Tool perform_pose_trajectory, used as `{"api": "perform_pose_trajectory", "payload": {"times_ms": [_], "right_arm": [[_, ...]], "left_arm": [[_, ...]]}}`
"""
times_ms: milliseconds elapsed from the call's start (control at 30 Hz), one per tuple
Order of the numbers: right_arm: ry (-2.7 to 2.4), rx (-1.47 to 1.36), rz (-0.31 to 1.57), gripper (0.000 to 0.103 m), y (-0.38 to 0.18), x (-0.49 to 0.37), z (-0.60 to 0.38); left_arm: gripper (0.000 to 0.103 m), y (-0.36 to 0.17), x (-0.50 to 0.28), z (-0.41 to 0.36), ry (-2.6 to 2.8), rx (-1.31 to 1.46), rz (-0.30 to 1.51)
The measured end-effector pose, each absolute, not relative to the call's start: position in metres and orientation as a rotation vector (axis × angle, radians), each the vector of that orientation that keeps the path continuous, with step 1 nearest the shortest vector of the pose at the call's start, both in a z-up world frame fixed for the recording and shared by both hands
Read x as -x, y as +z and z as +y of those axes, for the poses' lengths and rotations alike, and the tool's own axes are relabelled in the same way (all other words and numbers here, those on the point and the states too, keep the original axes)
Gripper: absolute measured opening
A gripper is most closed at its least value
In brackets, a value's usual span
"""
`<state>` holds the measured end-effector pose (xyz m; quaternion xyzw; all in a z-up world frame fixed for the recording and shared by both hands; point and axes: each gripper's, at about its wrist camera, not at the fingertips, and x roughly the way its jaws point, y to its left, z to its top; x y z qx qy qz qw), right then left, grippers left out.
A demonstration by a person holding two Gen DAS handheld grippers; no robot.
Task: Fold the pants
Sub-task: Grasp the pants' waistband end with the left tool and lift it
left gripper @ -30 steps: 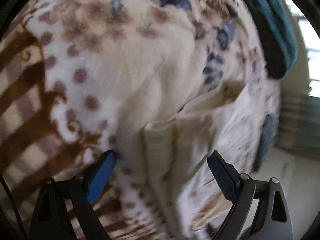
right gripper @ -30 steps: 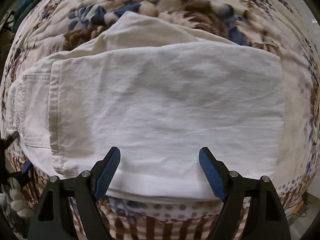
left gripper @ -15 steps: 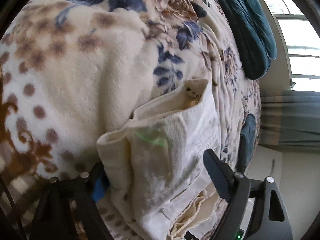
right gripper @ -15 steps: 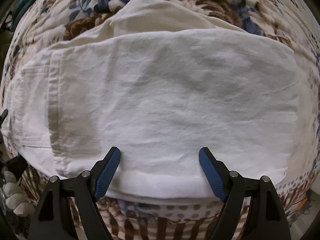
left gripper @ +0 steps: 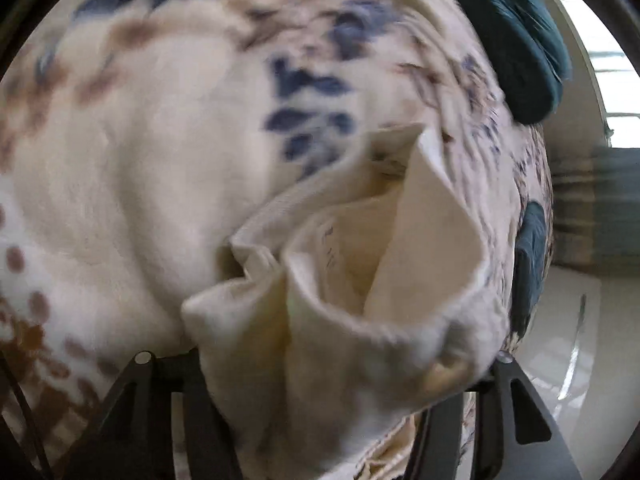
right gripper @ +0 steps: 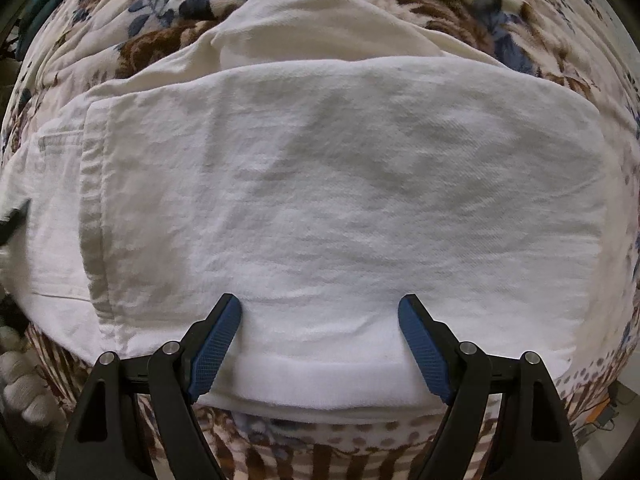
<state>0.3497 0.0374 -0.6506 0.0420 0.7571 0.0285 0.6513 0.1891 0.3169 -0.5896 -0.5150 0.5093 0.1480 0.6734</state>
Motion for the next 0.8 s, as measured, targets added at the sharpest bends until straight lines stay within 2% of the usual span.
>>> {"api": "perform_pose_trajectory", "payload": {"times_ms": [233, 500, 667, 800], "right_arm": [[0.084, -0.158, 1.701, 0.084, -0.654, -0.353, 0.021], [0.08, -0.352, 1.626, 0.084, -0.62, -0.34, -0.055], [0.044, -0.466, 1.574, 0.084, -0.601, -0.333, -0.124], [-0.032, -0.544, 1.54, 0.084, -0.59, -0.318, -0.196]], "left_arm": [[0.02, -0.554, -0.19, 0.301, 0.299, 1.021, 1.105], [0.017, -0.464, -0.198, 0.24, 0.211, 0.795, 0.984], [0.017, -0.411, -0.208, 0.159, 0.087, 0.614, 0.935], [0.016, -0.395, -0.222, 0.073, -0.032, 0.473, 0.945]]}}
